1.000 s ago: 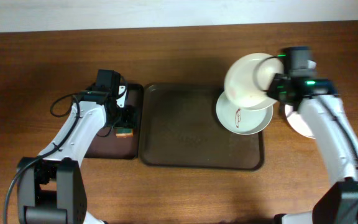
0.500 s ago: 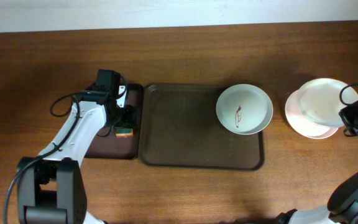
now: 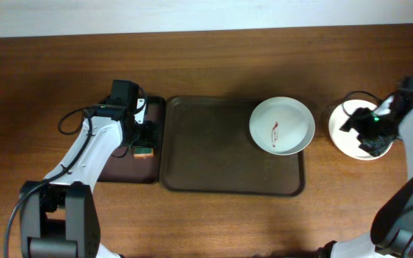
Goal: Clean dirty plates on tray and stack at the side
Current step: 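Move right gripper back and grip the rim of the last plate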
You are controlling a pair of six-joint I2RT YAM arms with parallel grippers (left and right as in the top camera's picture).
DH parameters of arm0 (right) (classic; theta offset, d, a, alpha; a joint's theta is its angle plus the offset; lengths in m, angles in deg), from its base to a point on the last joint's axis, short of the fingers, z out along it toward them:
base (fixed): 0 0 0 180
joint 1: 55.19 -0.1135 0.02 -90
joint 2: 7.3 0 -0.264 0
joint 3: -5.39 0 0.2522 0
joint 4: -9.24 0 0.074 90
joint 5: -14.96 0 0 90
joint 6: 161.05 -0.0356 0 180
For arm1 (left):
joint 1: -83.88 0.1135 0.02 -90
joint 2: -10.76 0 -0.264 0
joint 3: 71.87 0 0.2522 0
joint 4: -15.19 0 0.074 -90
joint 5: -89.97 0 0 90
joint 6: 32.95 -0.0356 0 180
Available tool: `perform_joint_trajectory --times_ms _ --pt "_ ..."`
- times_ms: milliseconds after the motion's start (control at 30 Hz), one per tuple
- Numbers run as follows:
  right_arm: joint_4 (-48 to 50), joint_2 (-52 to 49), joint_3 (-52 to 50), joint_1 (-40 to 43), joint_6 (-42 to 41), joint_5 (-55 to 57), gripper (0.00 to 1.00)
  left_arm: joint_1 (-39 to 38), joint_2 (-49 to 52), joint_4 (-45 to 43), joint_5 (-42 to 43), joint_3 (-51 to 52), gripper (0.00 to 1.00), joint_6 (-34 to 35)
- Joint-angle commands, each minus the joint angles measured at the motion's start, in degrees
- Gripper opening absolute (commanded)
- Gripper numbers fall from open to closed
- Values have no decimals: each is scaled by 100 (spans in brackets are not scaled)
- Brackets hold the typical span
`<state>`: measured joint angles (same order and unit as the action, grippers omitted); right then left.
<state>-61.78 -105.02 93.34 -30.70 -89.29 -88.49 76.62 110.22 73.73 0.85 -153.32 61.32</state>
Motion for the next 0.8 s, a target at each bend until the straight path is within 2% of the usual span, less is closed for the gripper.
perform_joint_trajectory --times_ms 0,67,267,433,467,567,667,767 --pt "101 -122 31 -531 330 208 66 20 -81 -11 42 -83 76 -4" --pt "271 -214 -85 -817 382 210 66 20 -81 -11 42 -83 76 -4" --pt "1244 -636 -463 -1432 431 212 41 20 -81 -11 42 -83 76 -4" --pt "1285 -938 -492 -1451 431 210 27 20 -81 -13 42 -83 77 -4" --pt "1298 -981 -494 -1451 433 212 17 20 -81 -13 42 -83 77 -4" --pt "1344 -1014 -494 -1451 431 210 4 20 -81 -13 44 -83 77 -4" --pt "1285 -1014 -492 -1453 433 105 4 20 -81 -13 44 -83 77 -4" --pt "1274 -868 -466 -1453 433 -527 4 20 -81 -11 44 -83 77 -4"
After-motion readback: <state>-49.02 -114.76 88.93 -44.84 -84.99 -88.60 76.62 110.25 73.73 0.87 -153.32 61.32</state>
